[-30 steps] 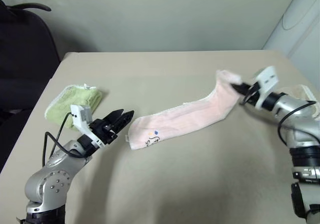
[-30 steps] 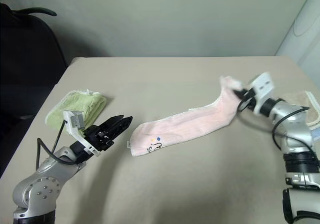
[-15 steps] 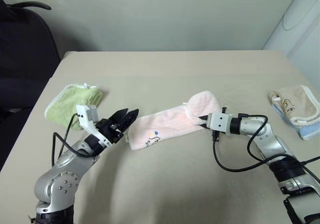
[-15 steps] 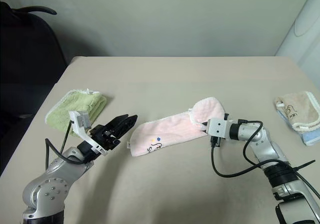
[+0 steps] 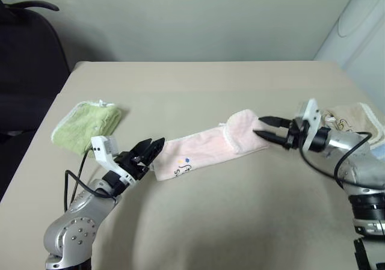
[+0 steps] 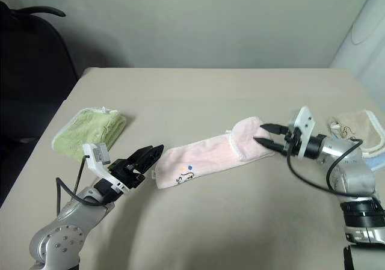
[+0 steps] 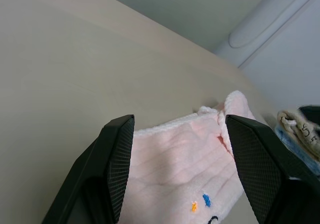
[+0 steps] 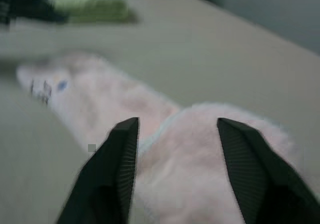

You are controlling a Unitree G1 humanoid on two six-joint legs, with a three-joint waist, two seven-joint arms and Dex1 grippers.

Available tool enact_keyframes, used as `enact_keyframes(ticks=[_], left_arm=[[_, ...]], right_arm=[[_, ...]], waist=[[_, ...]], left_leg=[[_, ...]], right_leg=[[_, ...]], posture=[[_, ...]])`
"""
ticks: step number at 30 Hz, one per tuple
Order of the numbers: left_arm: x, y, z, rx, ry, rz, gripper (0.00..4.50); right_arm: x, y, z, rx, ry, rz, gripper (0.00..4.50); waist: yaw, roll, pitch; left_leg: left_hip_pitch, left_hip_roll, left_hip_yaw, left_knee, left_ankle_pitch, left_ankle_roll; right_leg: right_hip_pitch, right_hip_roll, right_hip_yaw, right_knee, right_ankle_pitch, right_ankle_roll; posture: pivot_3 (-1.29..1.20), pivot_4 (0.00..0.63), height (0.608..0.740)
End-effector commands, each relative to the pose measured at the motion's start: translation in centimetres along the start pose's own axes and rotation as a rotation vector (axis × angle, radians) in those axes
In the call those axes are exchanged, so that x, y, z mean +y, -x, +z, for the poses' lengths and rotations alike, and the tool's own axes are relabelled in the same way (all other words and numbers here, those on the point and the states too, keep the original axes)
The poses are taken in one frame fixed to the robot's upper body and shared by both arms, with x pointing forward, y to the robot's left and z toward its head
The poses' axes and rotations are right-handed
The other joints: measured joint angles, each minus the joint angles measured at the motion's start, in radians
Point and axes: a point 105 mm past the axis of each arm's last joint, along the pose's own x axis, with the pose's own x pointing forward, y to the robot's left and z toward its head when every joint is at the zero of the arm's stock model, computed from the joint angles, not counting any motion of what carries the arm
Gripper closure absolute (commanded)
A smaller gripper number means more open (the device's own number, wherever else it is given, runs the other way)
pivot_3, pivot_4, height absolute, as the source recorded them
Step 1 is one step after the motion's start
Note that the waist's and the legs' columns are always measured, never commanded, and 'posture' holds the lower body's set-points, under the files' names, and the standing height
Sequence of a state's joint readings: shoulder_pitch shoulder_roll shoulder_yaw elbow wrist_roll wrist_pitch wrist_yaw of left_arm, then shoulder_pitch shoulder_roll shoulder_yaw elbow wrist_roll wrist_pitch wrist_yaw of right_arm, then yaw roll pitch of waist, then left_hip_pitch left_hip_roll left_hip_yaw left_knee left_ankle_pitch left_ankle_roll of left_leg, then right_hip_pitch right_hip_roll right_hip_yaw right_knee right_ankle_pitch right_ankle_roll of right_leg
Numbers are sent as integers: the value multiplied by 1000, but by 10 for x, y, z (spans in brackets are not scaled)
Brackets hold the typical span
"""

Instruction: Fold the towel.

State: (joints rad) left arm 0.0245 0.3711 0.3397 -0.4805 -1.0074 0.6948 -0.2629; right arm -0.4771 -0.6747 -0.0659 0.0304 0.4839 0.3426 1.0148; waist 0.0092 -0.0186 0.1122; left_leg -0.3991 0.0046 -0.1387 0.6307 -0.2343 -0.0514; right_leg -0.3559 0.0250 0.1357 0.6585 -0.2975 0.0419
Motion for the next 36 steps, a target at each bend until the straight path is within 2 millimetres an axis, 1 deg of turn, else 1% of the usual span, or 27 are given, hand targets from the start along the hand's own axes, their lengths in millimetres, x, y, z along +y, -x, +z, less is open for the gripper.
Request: enact_keyframes(ticks=[1, 2, 3, 4, 6, 8, 10, 11, 14, 16, 17, 18, 20, 21, 24, 25, 28, 31, 33, 36], left_arm=[[-7, -1, 8, -40, -2, -22, 1341], [-6, -2, 8, -40, 5, -18, 1341], [-7, -3, 8, -41, 9, -18, 1341], [-7, -4, 8, -42, 11, -18, 1341], [-8, -4, 8, -43, 12, -12, 1341], [-9, 0, 8, -45, 10, 12, 1341], [-8, 5, 8, -44, 8, 40, 1341], [-8, 11, 7, -42, 9, 60, 1341], [-12, 28, 3, -36, 35, 104, 1341], [-16, 40, -4, -5, 56, 126, 1341], [-20, 47, -9, 11, 82, 132, 968], [-23, 54, -12, 22, 104, 134, 749], [-29, 65, -14, 22, 166, 135, 68], [-31, 68, -14, 22, 184, 138, 10], [-32, 78, -23, 45, 297, 196, 10], [-32, 79, -29, 70, 337, 226, 10], [-29, 73, -48, 128, 452, 297, 10], [-30, 64, -58, 165, 518, 334, 10], [-25, 58, -62, 156, 595, 375, 10], [-17, 48, -68, 160, 659, 423, 10]], right_arm=[[-14, -13, -14, 2, -97, -70, 3442], [-16, -20, -25, 22, -113, -83, 3810], [-16, -28, -40, 53, -135, -87, 4207], [-15, -33, -50, 76, -144, -86, 4486], [-15, -42, -76, 147, -157, -101, 4486], [-12, -45, -103, 230, -137, -99, 4486], [-10, -47, -115, 258, -113, -94, 4486], [-11, -50, -110, 226, -110, -94, 4486], [-15, -56, -87, 97, -115, -95, 4486], [-15, -60, -70, 27, -99, -84, 4486], [-14, -62, -60, -13, -95, -76, 4500], [-13, -63, -53, -47, -94, -69, 4500], [-12, -65, -42, -94, -84, -58, 4500], [-11, -66, -40, -104, -80, -55, 4500], [-7, -70, -25, -172, -82, -32, 4500], [-6, -70, -22, -186, -85, -25, 4500], [-5, -71, -22, -189, -87, -28, 4500], [-6, -73, -22, -197, -91, -33, 4500], [-5, -74, -19, -211, -92, -35, 4500], [-4, -75, -17, -225, -95, -38, 4500]], waist=[[-1, 0, 0], [-1, -1, 0], [-2, -1, 0], [-2, -1, 0], [1, 0, 0], [3, 0, 0], [-1, 0, 0], [-3, -2, -1], [-7, -1, -1], [-7, -1, 0], [-7, 0, 0], [-7, 0, 0], [-7, 1, 1], [-6, 1, 1], [-3, 2, 1], [-3, 2, 2], [-1, 3, 2], [-1, 3, 2], [-1, 3, 2], [-2, 4, 3]], left_leg=[[0, 1, 0, 0, 0, 0], [0, 1, 0, 0, 0, 0], [1, 1, 0, 0, 0, 0], [1, 1, 0, 0, 0, 1], [0, 1, 0, 0, -1, 1], [0, 1, 0, 0, -1, 2], [0, 1, 0, 0, -1, 2], [1, 1, 1, 0, -1, 2], [2, 2, 1, 0, -2, 2], [2, 2, 1, 0, -2, 2], [2, 2, 1, 0, -2, 2], [2, 3, 1, 0, -3, 1], [2, 3, 3, 0, -3, 1], [2, 3, 3, 0, -3, 1], [2, 3, 1, 0, -4, 0], [2, 3, 2, 0, -4, 0], [2, 3, 2, 0, -4, -1], [2, 4, 2, 0, -4, -1], [2, 4, 2, 0, -4, -2], [2, 4, 3, 0, -4, -2]], right_leg=[[0, 0, 0, 0, 0, 0], [0, 0, 0, 1, 0, 0], [0, 0, 1, 1, 0, 0], [-1, 0, 1, 2, 0, 0], [-2, 0, 0, 3, 0, 0], [-3, 0, 0, 3, 0, 0], [-2, -1, 0, 3, 1, -1], [-1, -1, 0, 3, 1, -1], [1, -1, -1, 2, 1, -2], [0, 0, -1, 2, 1, -2], [0, 0, -1, 2, 1, -2], [0, 0, -1, 2, 1, -3], [-1, 0, 0, 3, 1, -3], [-1, 0, 0, 3, 0, -3], [0, 1, -1, 3, 0, -5], [0, 1, -1, 3, -1, -5], [0, 2, -1, 3, -1, -5], [0, 2, -1, 4, 0, -6], [0, 2, -2, 4, 0, -6], [-1, 3, -2, 4, 0, -6]], posture=[[0, 150, 740], [0, 150, 740], [0, 150, 740], [0, 150, 740], [0, 150, 740], [0, 150, 740], [0, 150, 740], [0, 150, 740], [0, 150, 740], [0, 150, 740], [0, 150, 740], [0, 150, 740], [0, 150, 740], [0, 150, 740], [0, 150, 740], [0, 150, 740], [0, 150, 740], [0, 150, 740], [0, 150, 740], [0, 150, 740]])
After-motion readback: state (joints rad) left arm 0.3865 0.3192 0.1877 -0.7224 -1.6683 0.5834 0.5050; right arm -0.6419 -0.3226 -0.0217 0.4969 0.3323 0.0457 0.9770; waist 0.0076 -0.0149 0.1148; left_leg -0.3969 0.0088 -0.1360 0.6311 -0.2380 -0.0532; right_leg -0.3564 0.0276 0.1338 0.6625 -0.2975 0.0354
